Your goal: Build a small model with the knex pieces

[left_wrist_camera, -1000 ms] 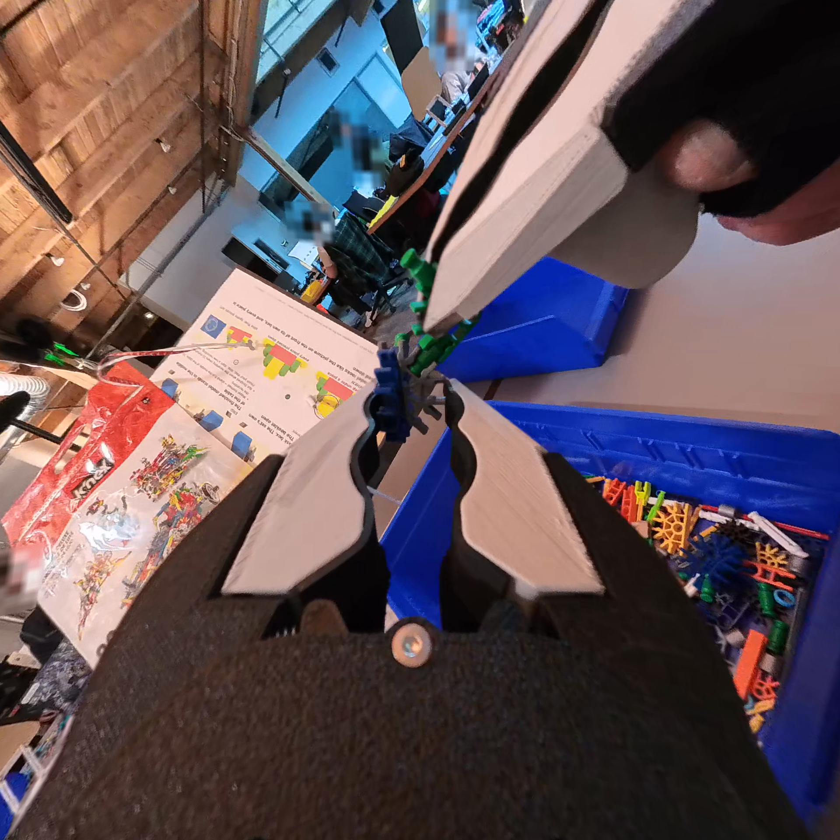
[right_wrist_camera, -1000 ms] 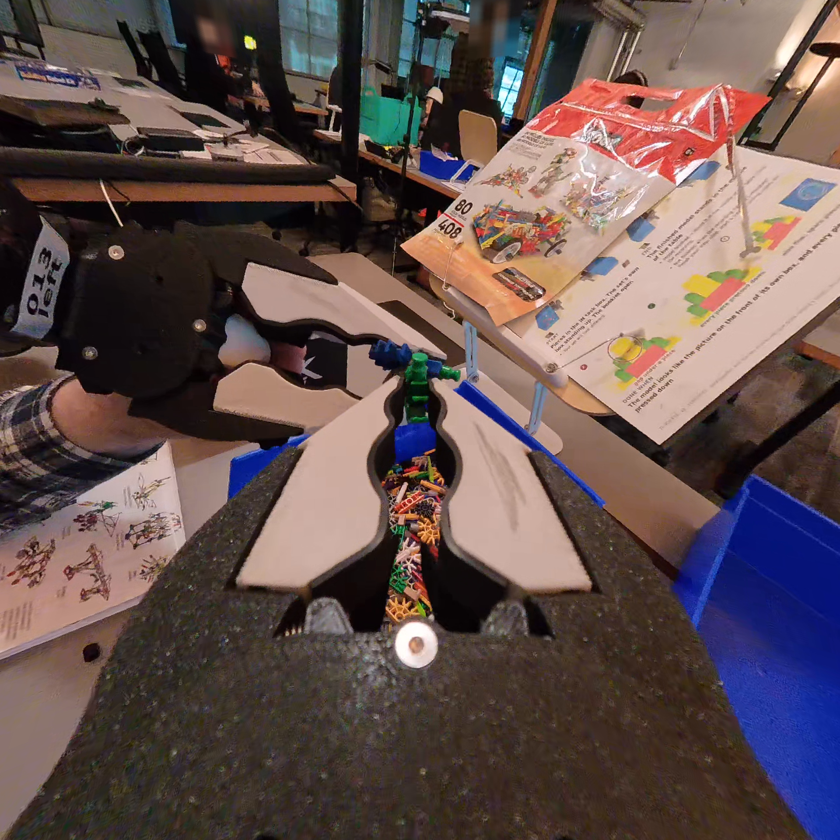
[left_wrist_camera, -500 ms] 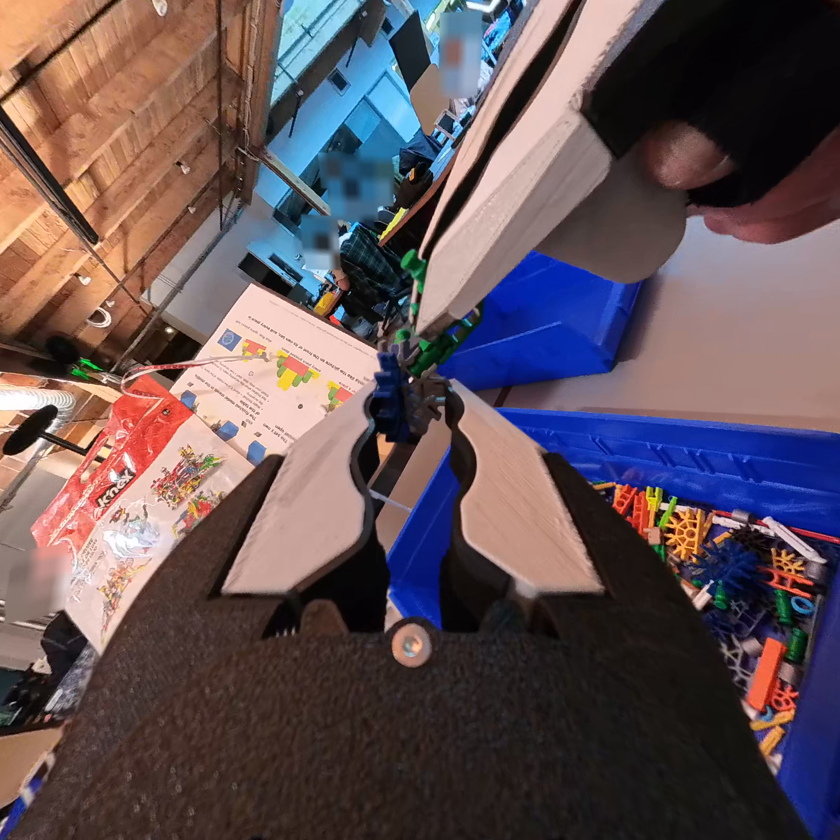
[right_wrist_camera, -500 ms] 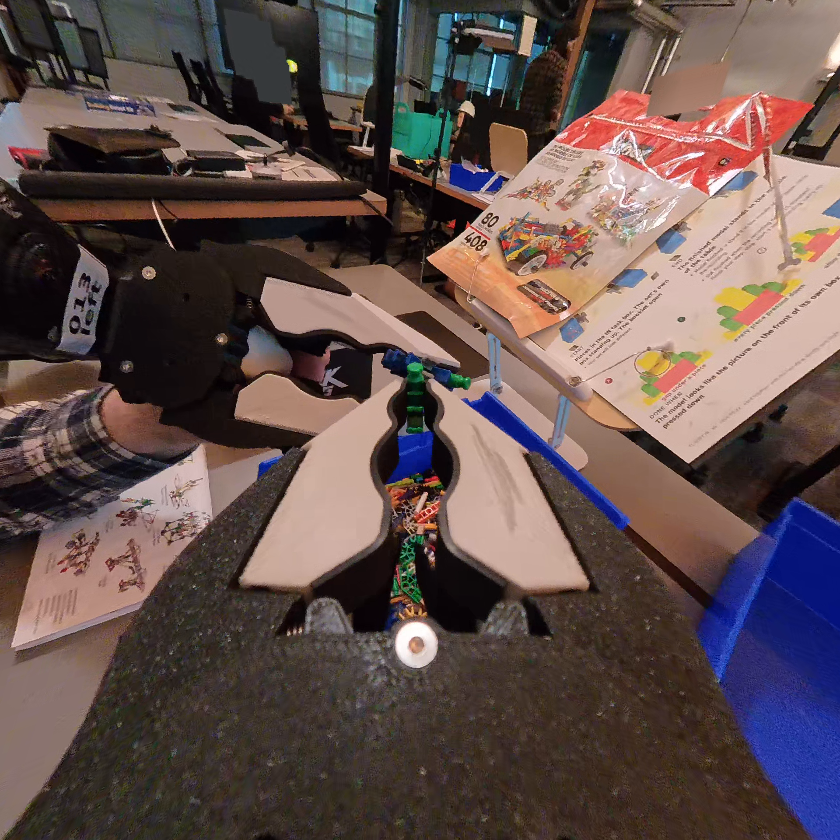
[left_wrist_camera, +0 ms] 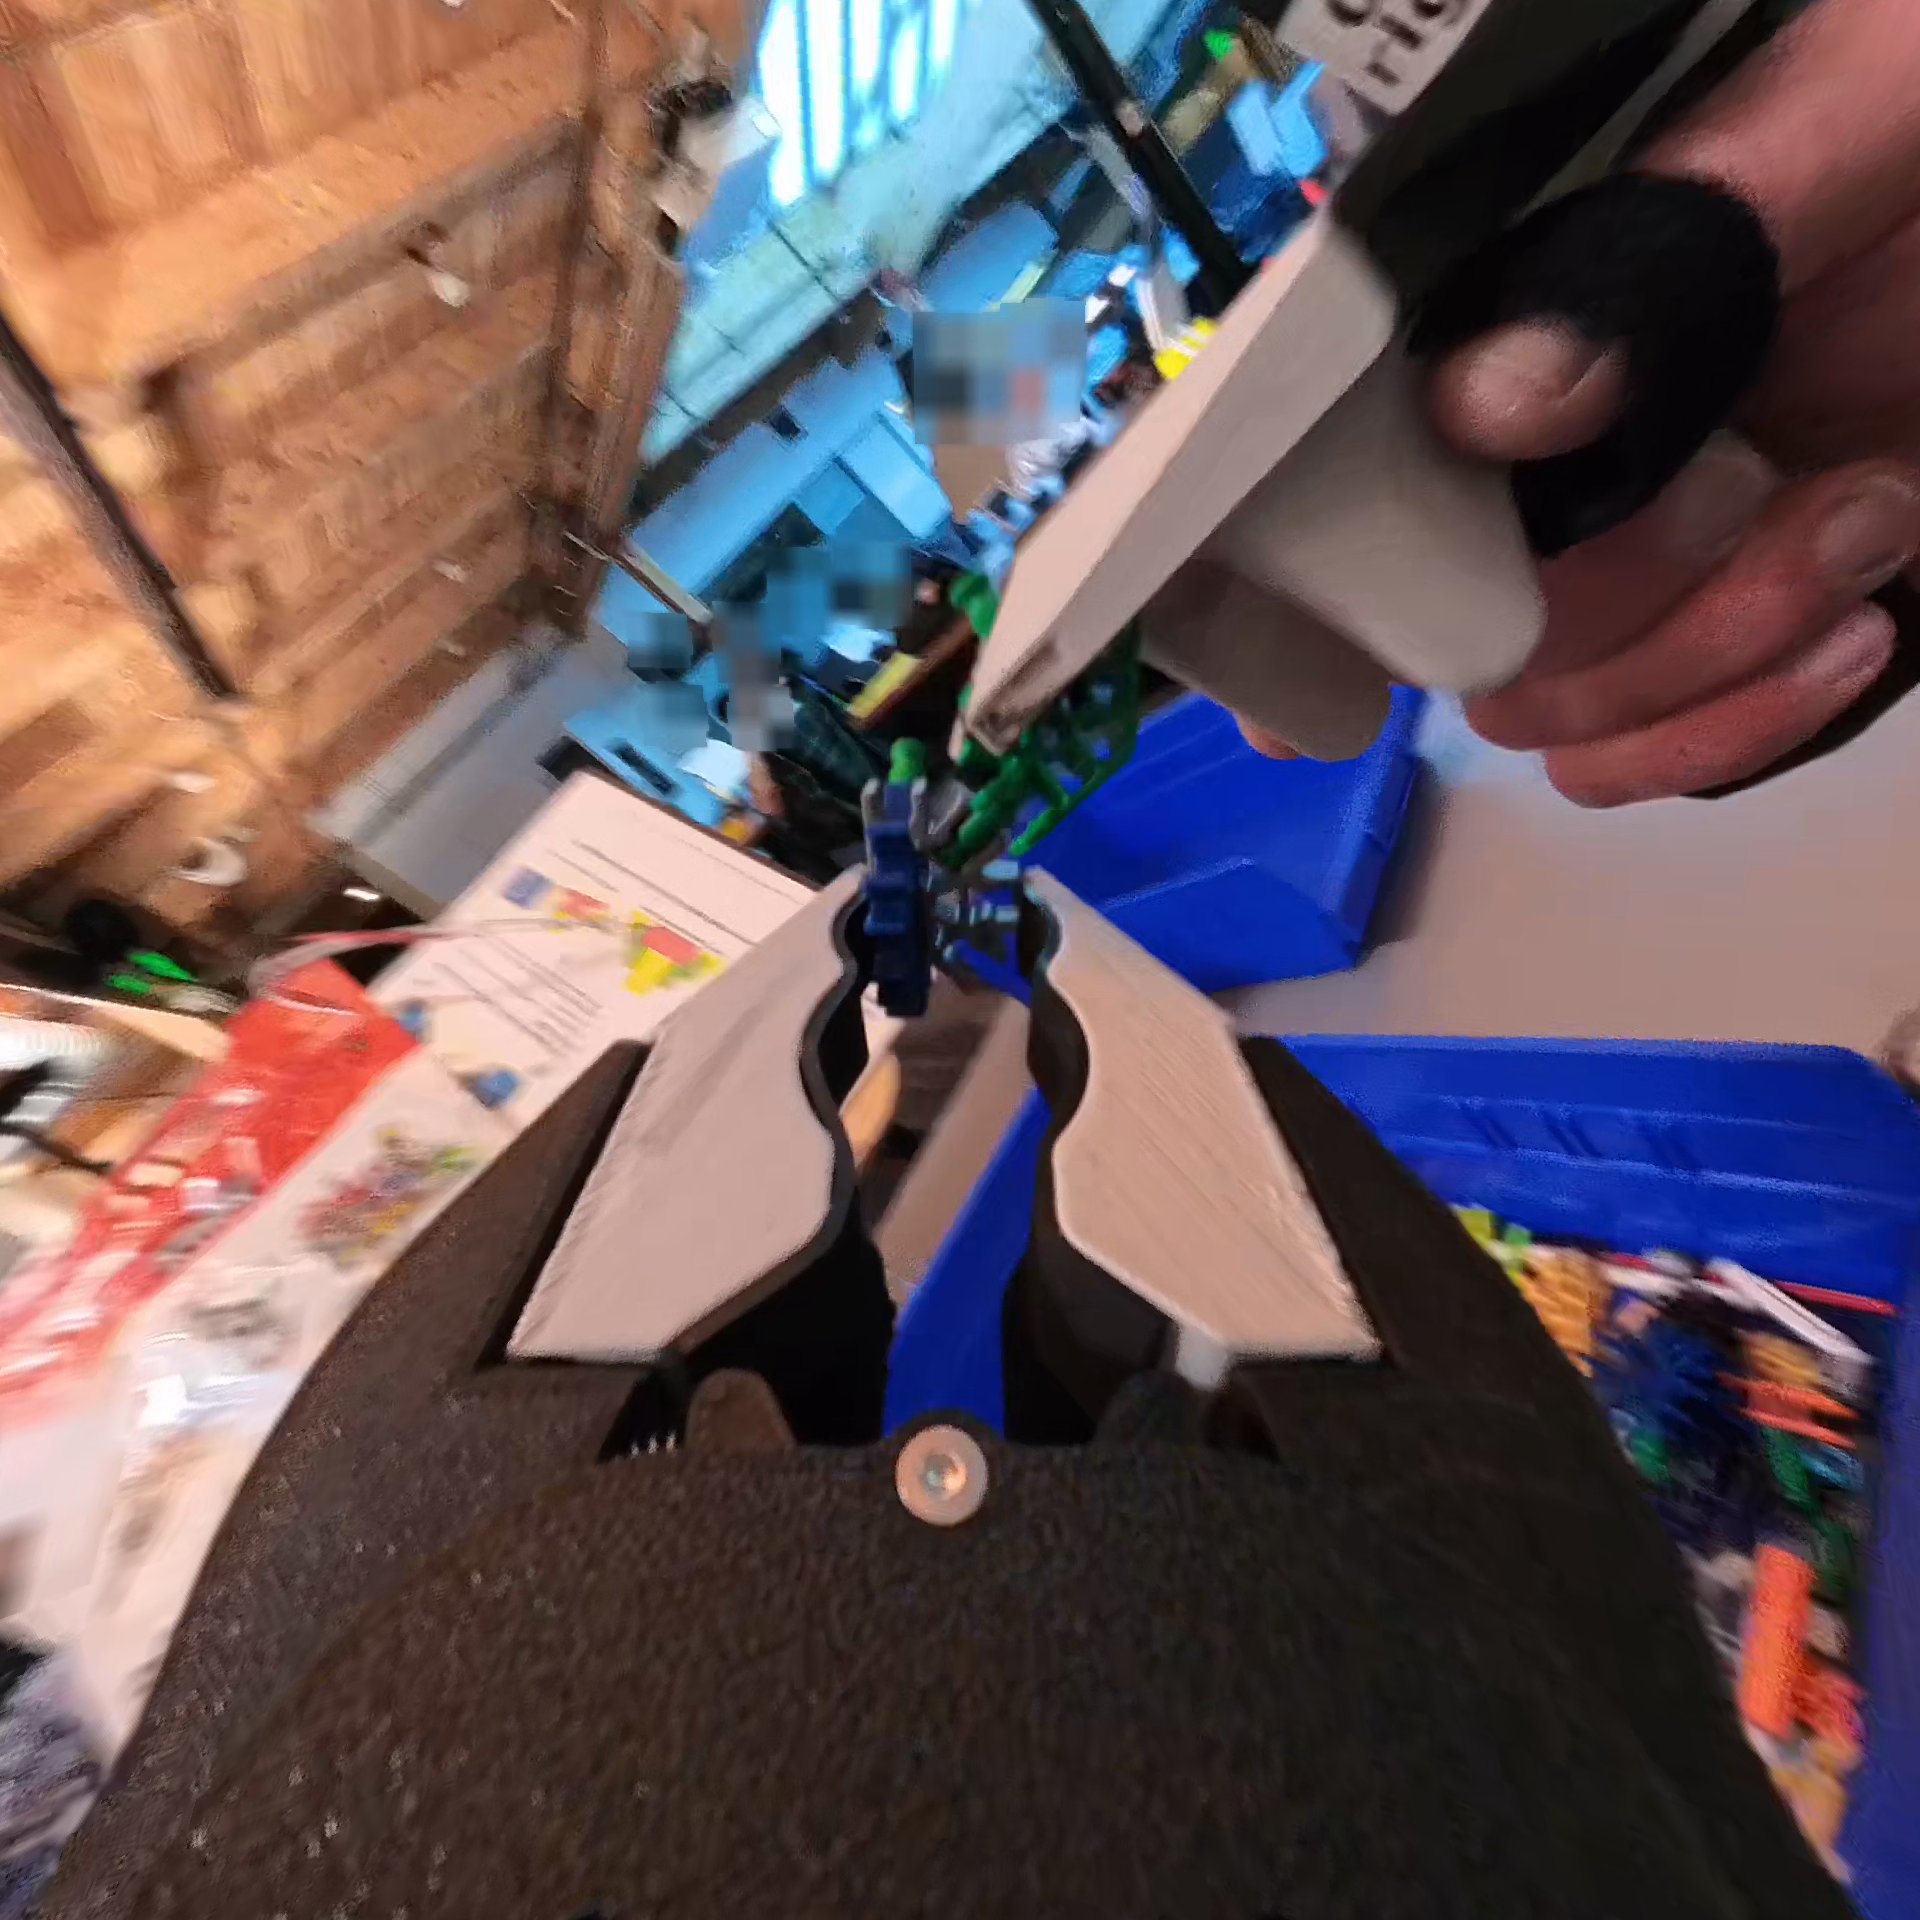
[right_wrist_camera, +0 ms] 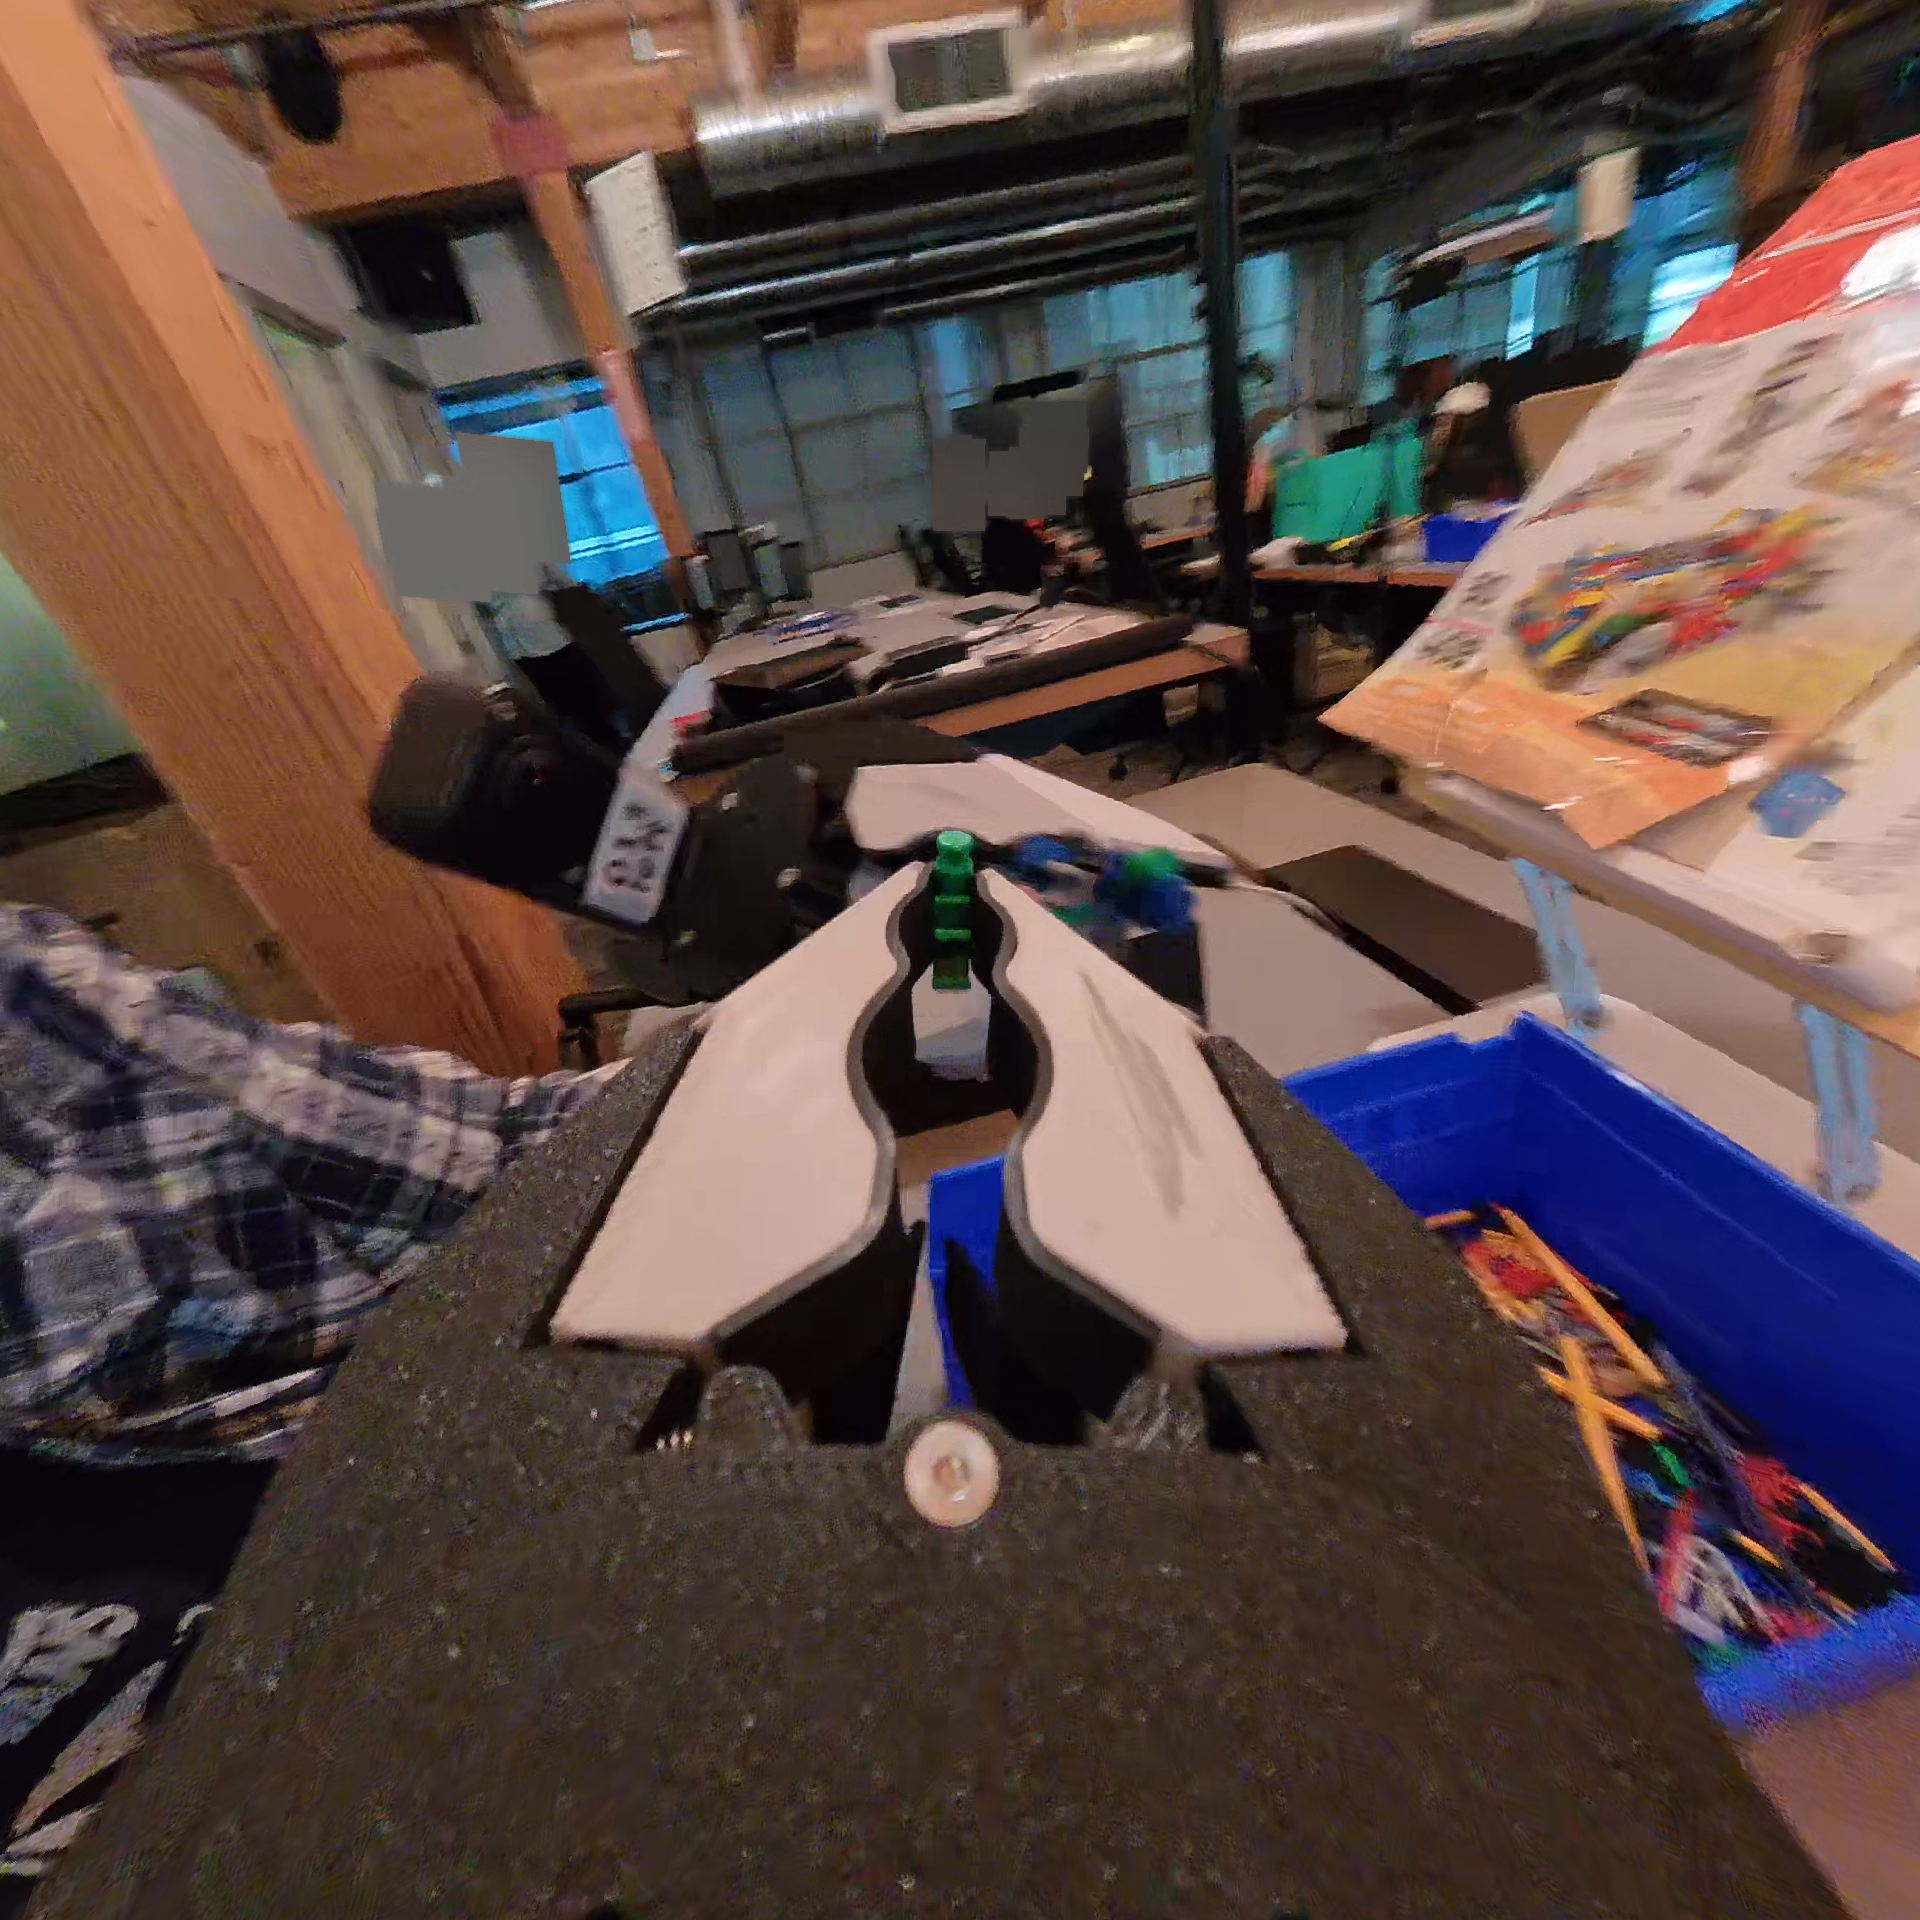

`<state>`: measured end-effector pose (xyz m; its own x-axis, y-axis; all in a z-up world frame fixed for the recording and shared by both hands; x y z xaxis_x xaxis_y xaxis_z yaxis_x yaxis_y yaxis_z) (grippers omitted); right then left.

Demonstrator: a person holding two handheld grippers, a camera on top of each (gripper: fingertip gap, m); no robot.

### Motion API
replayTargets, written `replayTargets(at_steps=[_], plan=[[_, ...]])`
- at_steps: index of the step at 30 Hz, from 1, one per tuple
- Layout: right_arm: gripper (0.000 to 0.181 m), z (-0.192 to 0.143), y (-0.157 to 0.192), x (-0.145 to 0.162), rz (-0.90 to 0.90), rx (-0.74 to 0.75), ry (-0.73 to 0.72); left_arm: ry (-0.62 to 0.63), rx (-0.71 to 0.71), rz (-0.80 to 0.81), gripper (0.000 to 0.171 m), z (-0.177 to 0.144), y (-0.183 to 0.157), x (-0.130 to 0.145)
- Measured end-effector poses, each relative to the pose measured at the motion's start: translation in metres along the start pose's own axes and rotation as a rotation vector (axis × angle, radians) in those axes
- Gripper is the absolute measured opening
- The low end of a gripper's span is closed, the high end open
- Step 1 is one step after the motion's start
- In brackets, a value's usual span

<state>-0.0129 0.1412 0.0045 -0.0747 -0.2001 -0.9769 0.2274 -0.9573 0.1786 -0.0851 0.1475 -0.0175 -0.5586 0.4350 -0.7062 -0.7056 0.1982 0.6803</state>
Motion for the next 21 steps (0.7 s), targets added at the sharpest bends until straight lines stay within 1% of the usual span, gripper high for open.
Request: replayTargets(at_steps=[1, 2, 3, 4, 5, 7, 10, 13, 15, 17, 18, 19, 20, 21], plan=[[0.003, 0.008, 0.005, 0.004, 0.003, -0.039, 0.019, 0.008, 0.055, -0.024, 0.022, 0.003, -0.008, 0.002], [0.004, 0.021, 0.008, 0.012, -0.012, -0.042, 0.07, -0.011, 0.05, -0.015, 0.022, 0.004, -0.015, 0.003], [0.005, 0.032, 0.007, 0.02, -0.043, -0.008, 0.128, -0.01, 0.019, -0.011, 0.022, 0.006, -0.018, 0.005], [0.005, 0.037, 0.006, 0.022, -0.057, 0.016, 0.138, -0.028, 0.023, -0.083, 0.021, 0.006, -0.014, 0.007], [0.004, 0.036, 0.006, 0.019, -0.046, 0.007, 0.109, -0.019, 0.044, -0.132, 0.021, 0.006, -0.01, 0.011], [0.004, 0.025, 0.004, 0.012, -0.038, 0.004, 0.068, 0.036, 0.017, -0.086, 0.021, 0.007, 0.002, 0.021], [0.005, 0.008, 0.0, 0.003, -0.067, 0.062, 0.072, 0.075, -0.002, -0.143, 0.022, 0.007, 0.019, 0.028], [0.005, -0.006, -0.019, 0.003, -0.182, 0.257, 0.193, 0.099, -0.001, -0.137, 0.022, 0.006, 0.023, 0.031], [0.005, -0.011, -0.03, 0.004, -0.199, 0.333, 0.209, 0.112, -0.004, -0.131, 0.022, 0.006, 0.024, 0.031], [0.005, -0.013, -0.043, 0.013, -0.182, 0.383, 0.25, 0.134, 0.018, -0.129, 0.022, 0.007, 0.023, 0.032], [0.006, -0.011, -0.049, 0.021, -0.15, 0.385, 0.275, 0.123, 0.012, -0.125, 0.022, 0.006, 0.024, 0.032], [0.009, -0.009, -0.055, 0.03, -0.114, 0.384, 0.305, 0.116, 0.015, -0.127, 0.022, 0.006, 0.024, 0.032], [0.018, -0.008, -0.062, 0.04, -0.087, 0.396, 0.348, 0.114, 0.023, -0.128, 0.022, 0.005, 0.024, 0.032], [0.023, -0.007, -0.068, 0.05, -0.076, 0.415, 0.395, 0.111, 0.017, -0.127, 0.022, 0.005, 0.025, 0.032]])
Point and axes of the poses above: each gripper's, where its closed fingertips meet, z out along the fingers, x out of its underside, y = z × x across the jaws, the point moved 5 cm from there along -z, back along the fingers, and after that the axes turned 13 degrees about -x, right-handed, at the moved point
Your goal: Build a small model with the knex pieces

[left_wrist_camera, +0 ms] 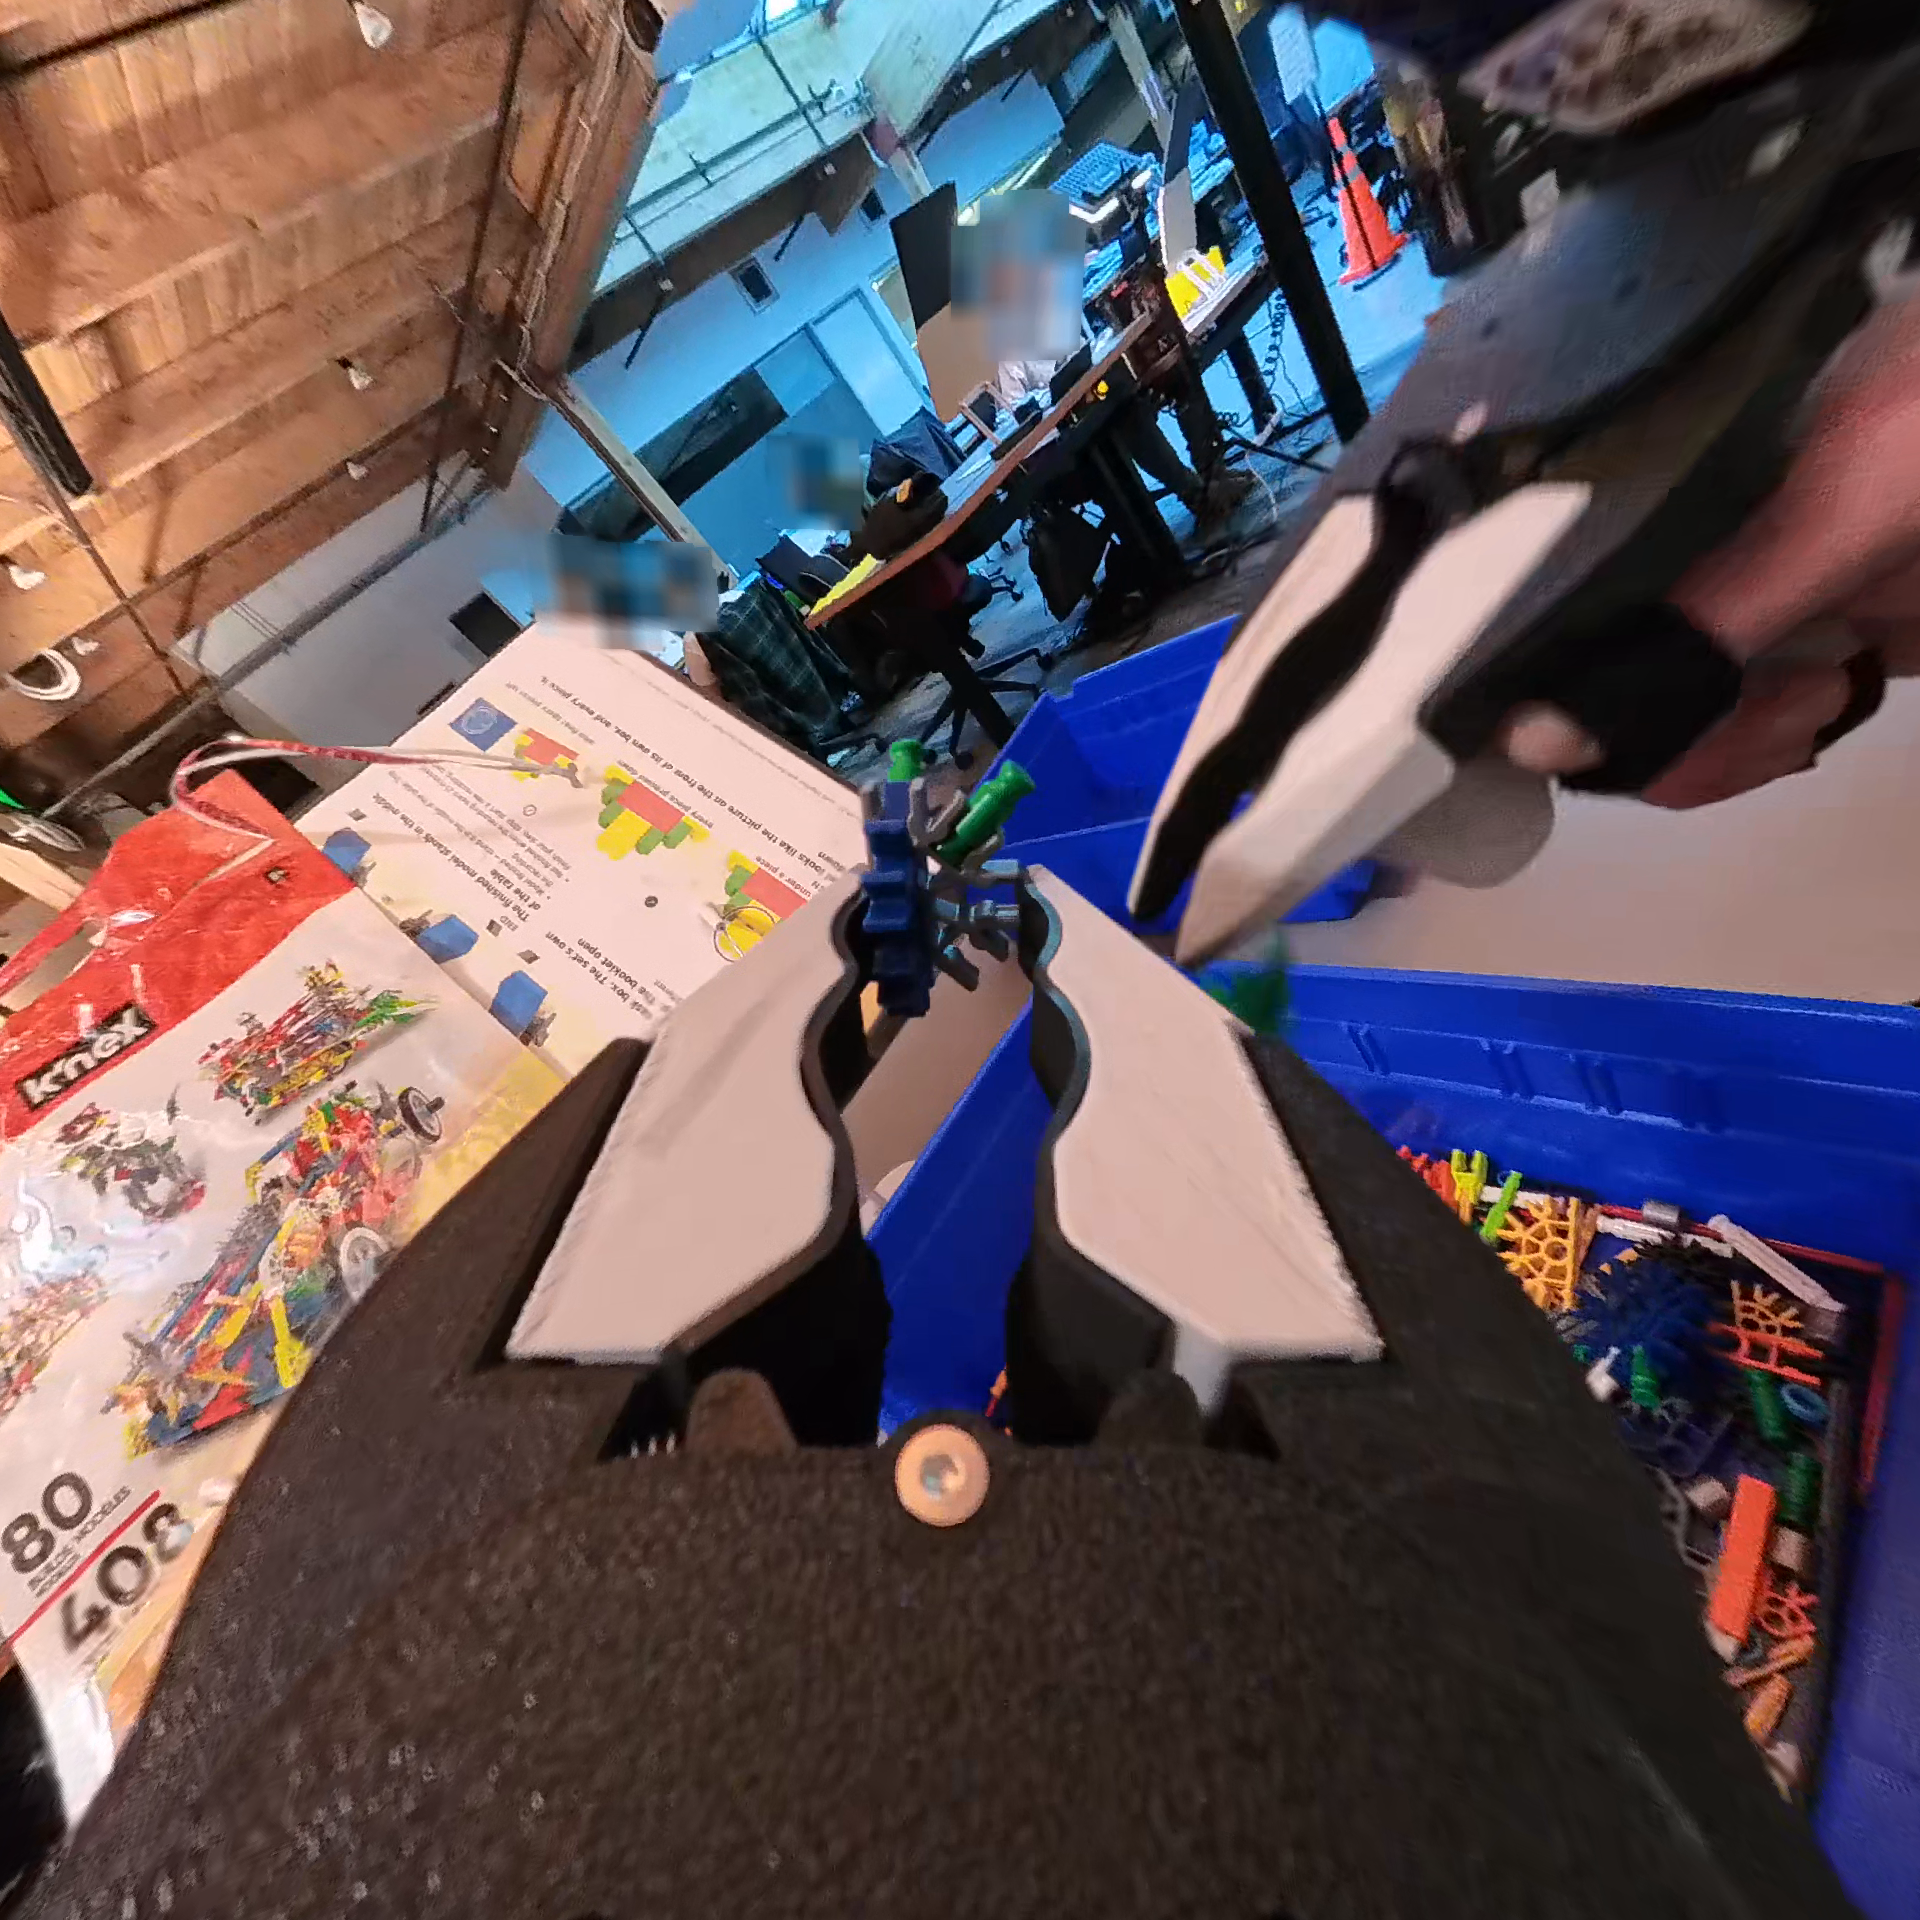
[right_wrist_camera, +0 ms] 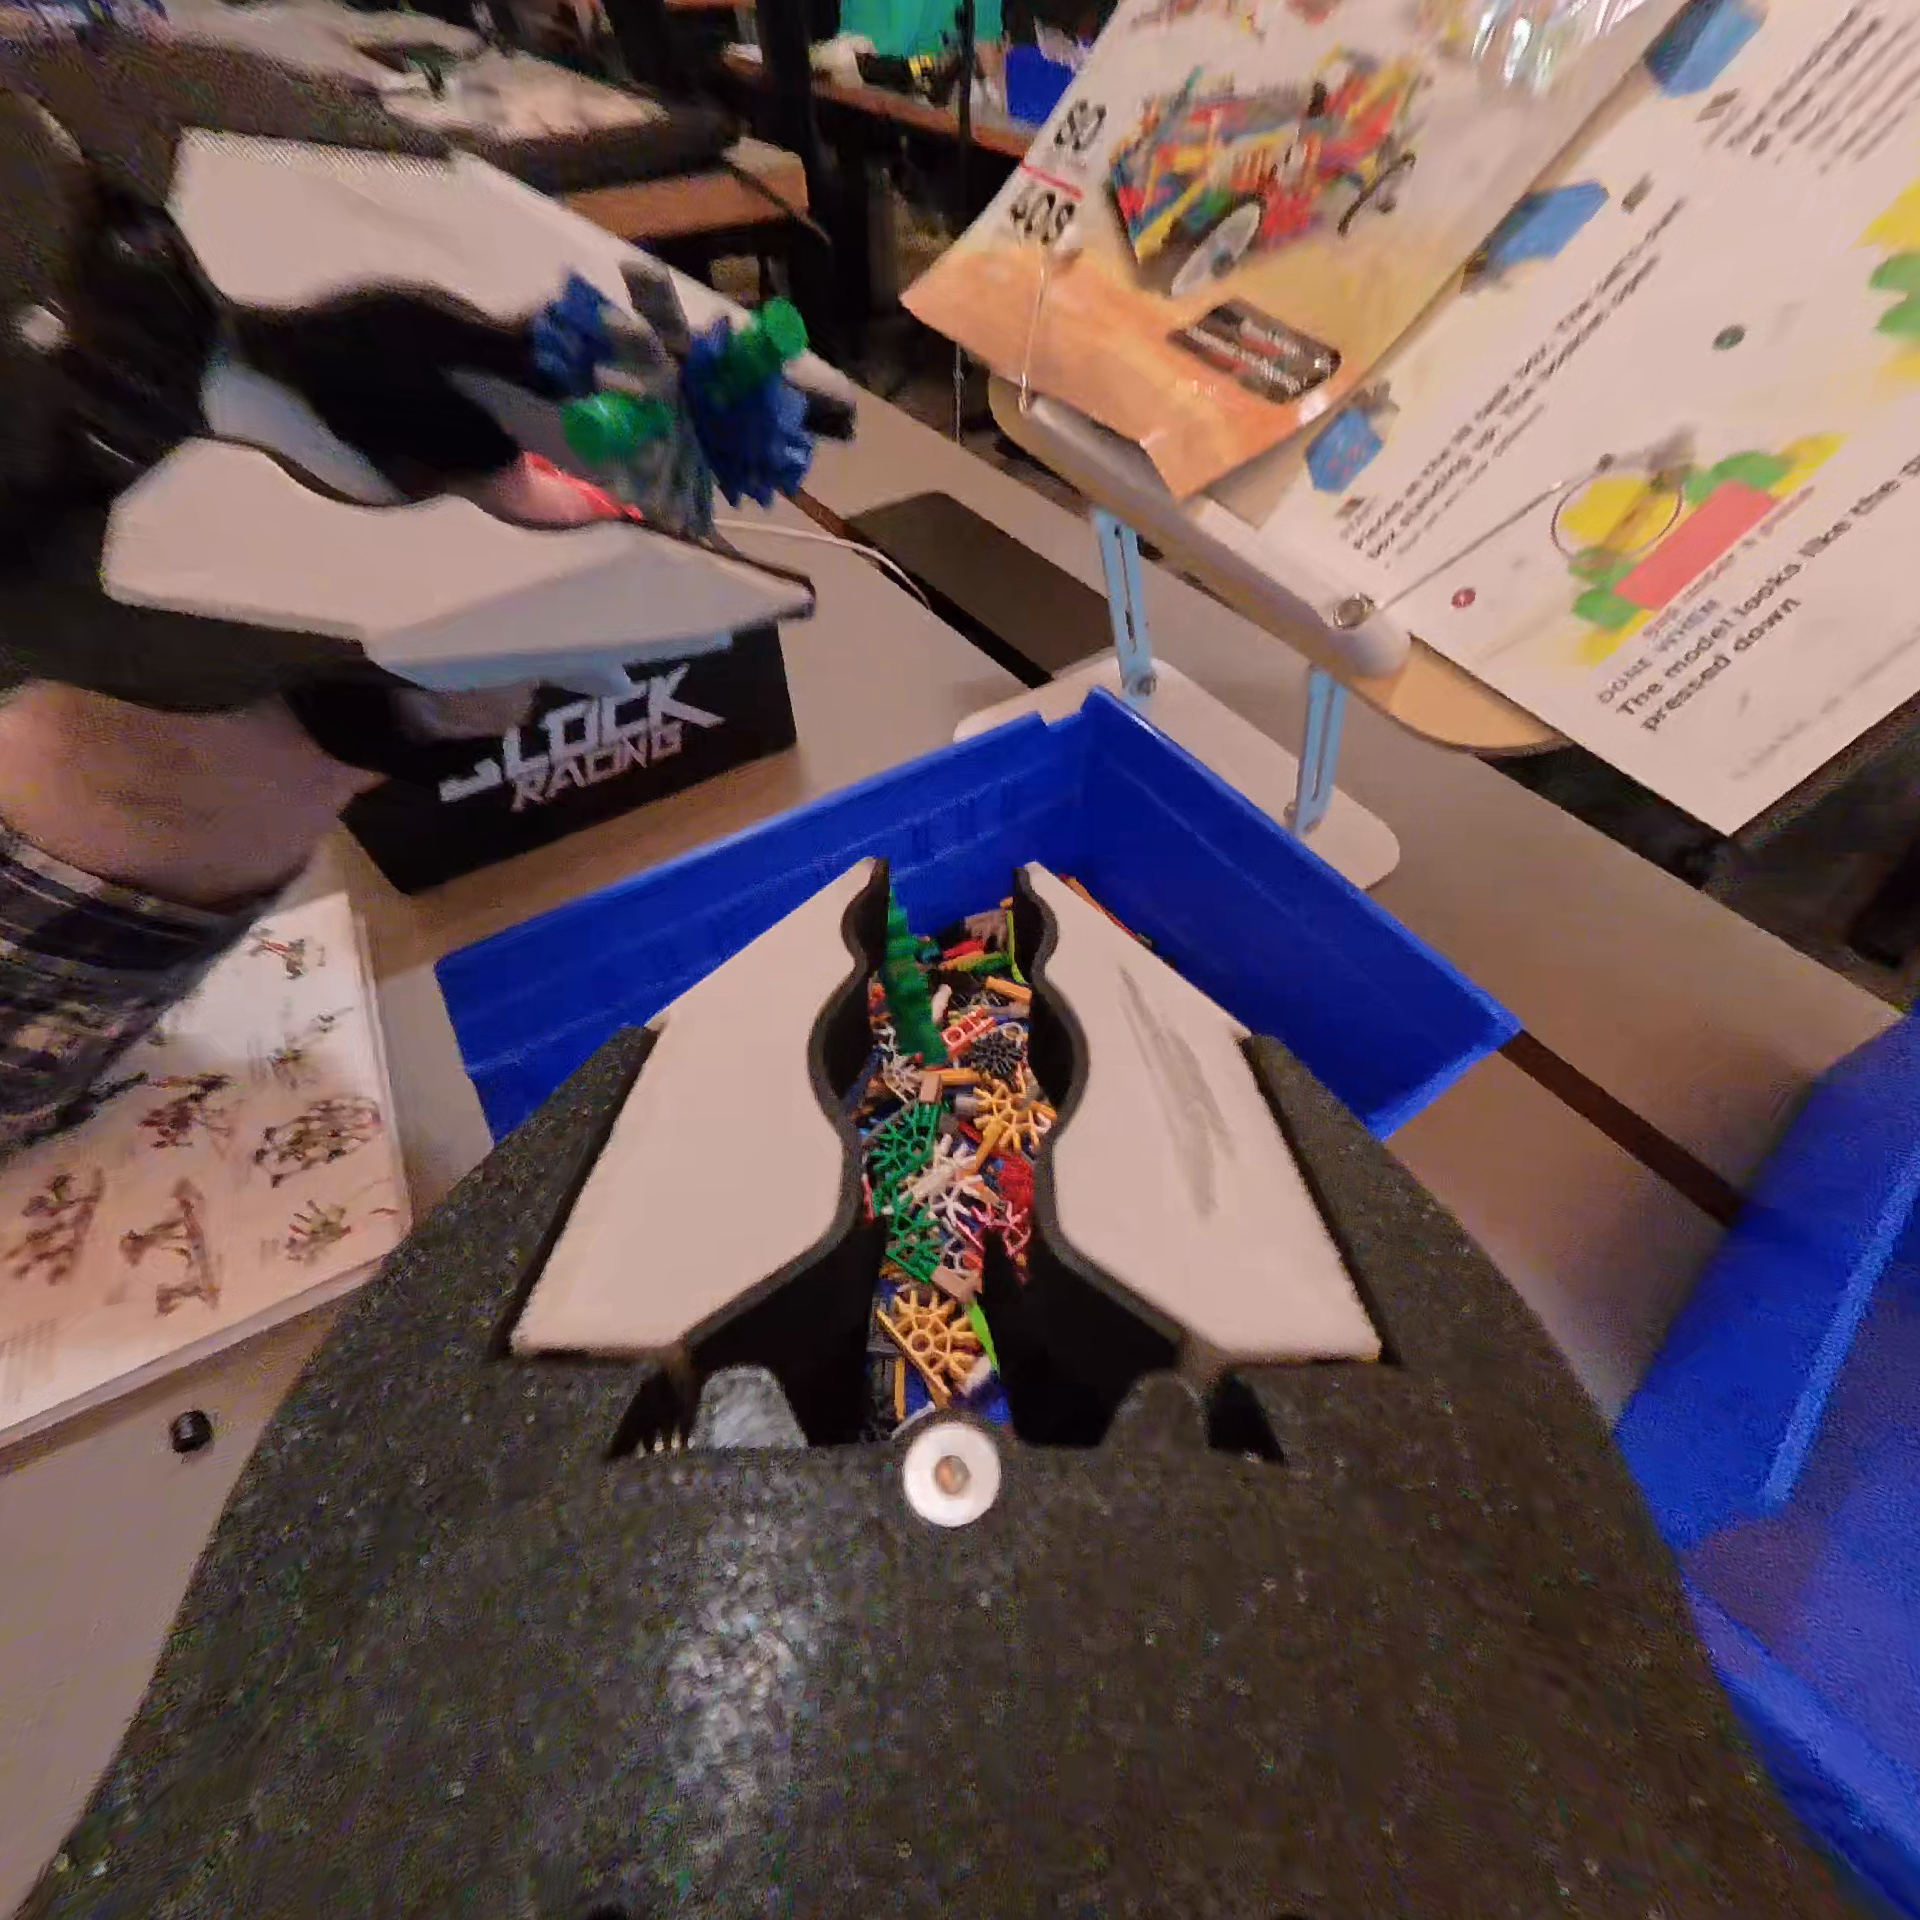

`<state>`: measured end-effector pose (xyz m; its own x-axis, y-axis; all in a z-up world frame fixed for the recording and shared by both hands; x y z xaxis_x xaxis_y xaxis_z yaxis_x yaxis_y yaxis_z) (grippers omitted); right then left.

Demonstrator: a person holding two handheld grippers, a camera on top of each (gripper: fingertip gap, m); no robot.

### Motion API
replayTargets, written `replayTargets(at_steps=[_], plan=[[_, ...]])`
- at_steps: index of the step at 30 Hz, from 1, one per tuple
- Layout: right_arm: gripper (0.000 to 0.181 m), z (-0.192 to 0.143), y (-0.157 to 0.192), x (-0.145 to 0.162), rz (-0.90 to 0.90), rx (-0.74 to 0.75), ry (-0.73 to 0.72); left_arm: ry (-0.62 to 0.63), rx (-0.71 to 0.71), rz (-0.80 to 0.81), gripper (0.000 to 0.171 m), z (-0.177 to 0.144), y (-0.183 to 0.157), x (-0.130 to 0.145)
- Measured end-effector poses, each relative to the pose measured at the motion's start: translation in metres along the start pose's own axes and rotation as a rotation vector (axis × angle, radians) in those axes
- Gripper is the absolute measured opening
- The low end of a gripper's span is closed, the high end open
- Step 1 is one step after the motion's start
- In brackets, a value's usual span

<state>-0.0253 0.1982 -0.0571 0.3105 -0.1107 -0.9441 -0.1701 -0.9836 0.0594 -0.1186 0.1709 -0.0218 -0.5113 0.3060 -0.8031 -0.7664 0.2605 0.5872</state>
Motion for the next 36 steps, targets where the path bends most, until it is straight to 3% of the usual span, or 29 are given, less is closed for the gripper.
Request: replayTargets(at_steps=[4, 12, 18, 21, 23, 30, 36], plan=[[0.025, 0.009, -0.006, 0.009, 0.003, 0.03, 0.028, -0.014, -0.004, 0.008, 0.022, -0.002, 0.003, -0.001], [0.026, -0.016, 0.024, -0.036, -0.048, -0.095, -0.189, -0.07, 0.025, 0.042, 0.022, -0.006, -0.002, -0.006], [0.026, -0.021, 0.044, -0.051, -0.09, -0.137, -0.199, -0.077, 0.014, 0.111, 0.022, -0.006, -0.012, -0.012], [0.008, -0.018, 0.047, -0.051, -0.098, -0.111, -0.165, -0.078, 0.006, 0.155, 0.023, -0.005, -0.019, -0.015], [0.008, -0.018, 0.047, -0.051, -0.129, -0.082, -0.152, -0.071, -0.018, 0.169, 0.023, -0.005, -0.019, -0.016], [0.004, -0.021, 0.054, -0.056, -0.174, -0.118, -0.181, -0.118, 0.021, 0.115, 0.022, -0.01, -0.018, -0.023], [0.005, -0.028, 0.06, -0.059, -0.122, -0.268, -0.251, -0.197, 0.101, 0.019, 0.022, -0.019, -0.017, -0.033]])
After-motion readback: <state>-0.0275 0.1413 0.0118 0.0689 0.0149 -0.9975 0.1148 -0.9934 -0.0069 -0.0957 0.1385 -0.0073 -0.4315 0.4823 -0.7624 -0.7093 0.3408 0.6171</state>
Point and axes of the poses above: each gripper's, where its closed fingertips meet, z out along the fingers, x out of its underside, y = z × x across the jaws, the point moved 5 cm from there along -z, back along the fingers, and after that the axes turned 13 degrees about -x, right-handed, at the moved point
